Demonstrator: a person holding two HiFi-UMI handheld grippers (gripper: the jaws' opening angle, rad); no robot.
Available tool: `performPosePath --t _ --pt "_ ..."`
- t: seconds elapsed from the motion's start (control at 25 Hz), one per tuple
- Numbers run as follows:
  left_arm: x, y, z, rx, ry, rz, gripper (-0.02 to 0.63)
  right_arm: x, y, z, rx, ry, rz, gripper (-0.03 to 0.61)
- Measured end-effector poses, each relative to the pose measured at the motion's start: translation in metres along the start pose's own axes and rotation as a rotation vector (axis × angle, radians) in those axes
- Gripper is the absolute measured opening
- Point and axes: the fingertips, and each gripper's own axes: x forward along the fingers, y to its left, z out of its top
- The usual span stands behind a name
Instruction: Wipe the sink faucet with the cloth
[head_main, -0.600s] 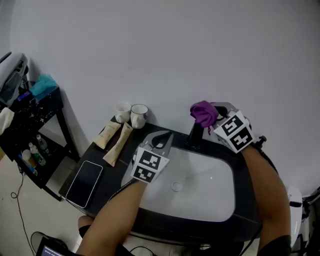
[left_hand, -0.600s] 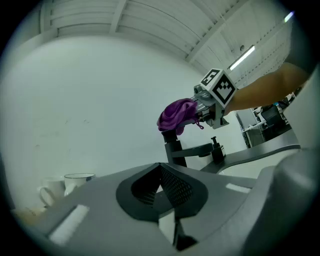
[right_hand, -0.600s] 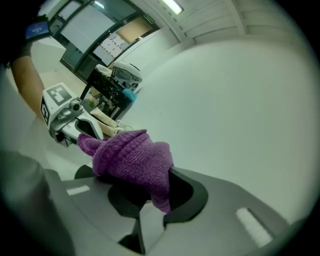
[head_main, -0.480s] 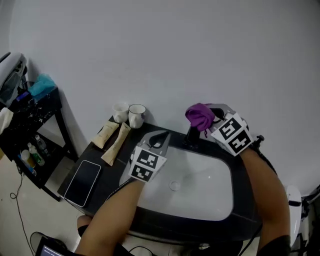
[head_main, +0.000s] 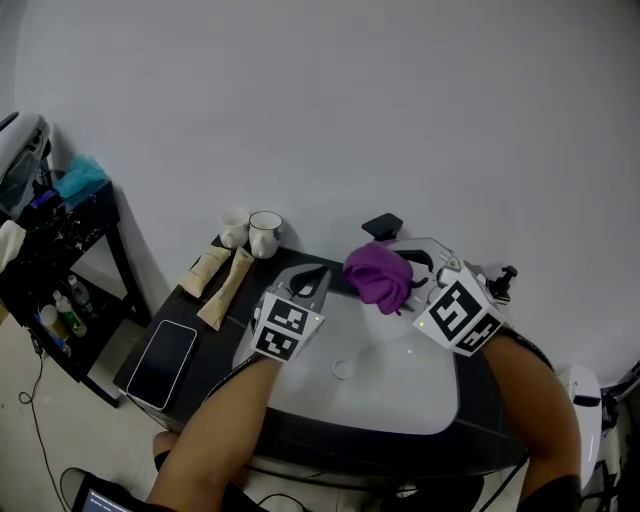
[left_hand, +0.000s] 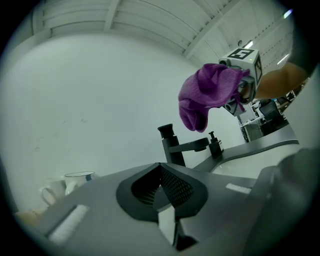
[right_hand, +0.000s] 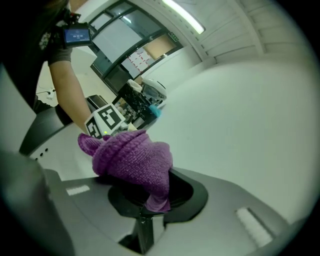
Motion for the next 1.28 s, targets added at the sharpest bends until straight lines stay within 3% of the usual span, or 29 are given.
performPosePath --t 0.2,0.48,0.64,0.8,1.0,1.28 --pt "-0.002 -0.001 0.0 0.021 0.007 -0.001 0.017 -0.005 0.003 -0.019 -0.033 0.062 -0.026 0.061" --pt "0.001 -0.005 0.0 0.023 -0.002 -0.011 0.017 0.026 -0.017 -0.077 -0.026 0.216 -0.075 0.061" --pt "0.003 -0.004 0.003 0.012 -0.017 -0.017 0.017 0.043 -0.031 -0.097 0.006 0.253 -0.097 0.063" --pt "0.006 -0.003 0.006 -0.006 -0.037 -0.022 0.017 0.053 -0.033 -0.099 0.01 0.252 -0.09 0.063" --pt "0.007 -0.002 0.006 -0.021 -0.04 -0.021 0.017 0.057 -0.019 -0.095 -0.093 0.271 -0.059 0.055" --pt "0.005 0.001 0.0 -0.017 -0.011 -0.01 0.017 0.047 -0.001 -0.079 -0.057 0.247 0.013 0.054"
